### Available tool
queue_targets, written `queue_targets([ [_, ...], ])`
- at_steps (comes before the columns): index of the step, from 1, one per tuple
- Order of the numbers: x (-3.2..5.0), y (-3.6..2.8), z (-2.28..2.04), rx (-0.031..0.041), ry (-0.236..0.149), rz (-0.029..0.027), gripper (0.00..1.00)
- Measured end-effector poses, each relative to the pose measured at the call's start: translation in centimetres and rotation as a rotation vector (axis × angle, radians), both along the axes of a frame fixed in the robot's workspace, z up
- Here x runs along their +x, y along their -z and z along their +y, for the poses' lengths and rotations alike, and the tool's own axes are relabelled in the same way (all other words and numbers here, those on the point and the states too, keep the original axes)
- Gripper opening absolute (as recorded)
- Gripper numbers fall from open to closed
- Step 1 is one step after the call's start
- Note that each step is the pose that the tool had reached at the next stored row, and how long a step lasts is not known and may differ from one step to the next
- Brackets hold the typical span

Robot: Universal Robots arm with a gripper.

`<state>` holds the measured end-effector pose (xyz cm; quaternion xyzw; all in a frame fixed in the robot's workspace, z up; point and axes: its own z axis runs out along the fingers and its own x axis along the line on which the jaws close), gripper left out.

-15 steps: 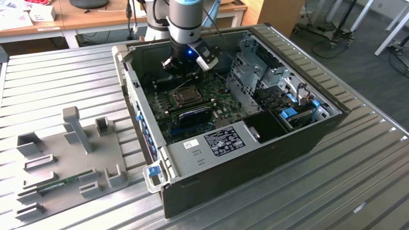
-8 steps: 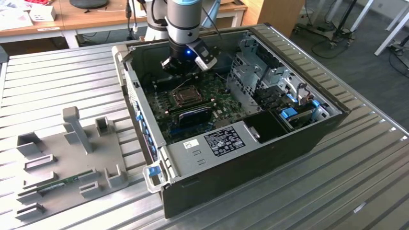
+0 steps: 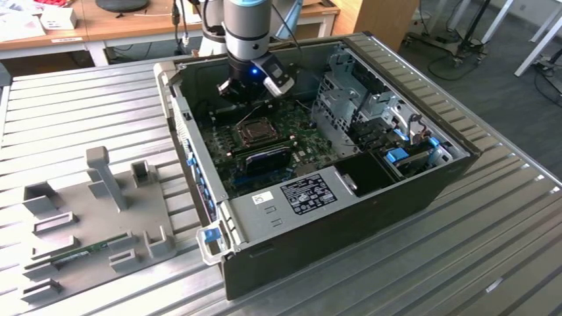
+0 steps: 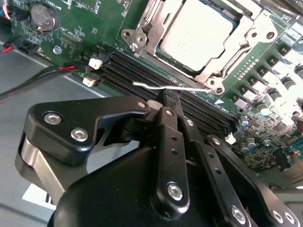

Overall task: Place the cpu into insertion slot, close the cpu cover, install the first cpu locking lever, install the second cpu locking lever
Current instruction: 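Install the first cpu locking lever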

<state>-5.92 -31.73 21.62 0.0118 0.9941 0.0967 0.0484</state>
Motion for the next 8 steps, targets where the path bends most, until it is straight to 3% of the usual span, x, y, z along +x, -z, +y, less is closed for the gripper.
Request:
queue_targets([
  [5, 0.00, -1.05, 0.05, 0.0000, 0.000, -0.0077, 0.10],
  [8, -0.06, -1.12, 0.06, 0.0003, 0.000, -0.0112, 0.10],
])
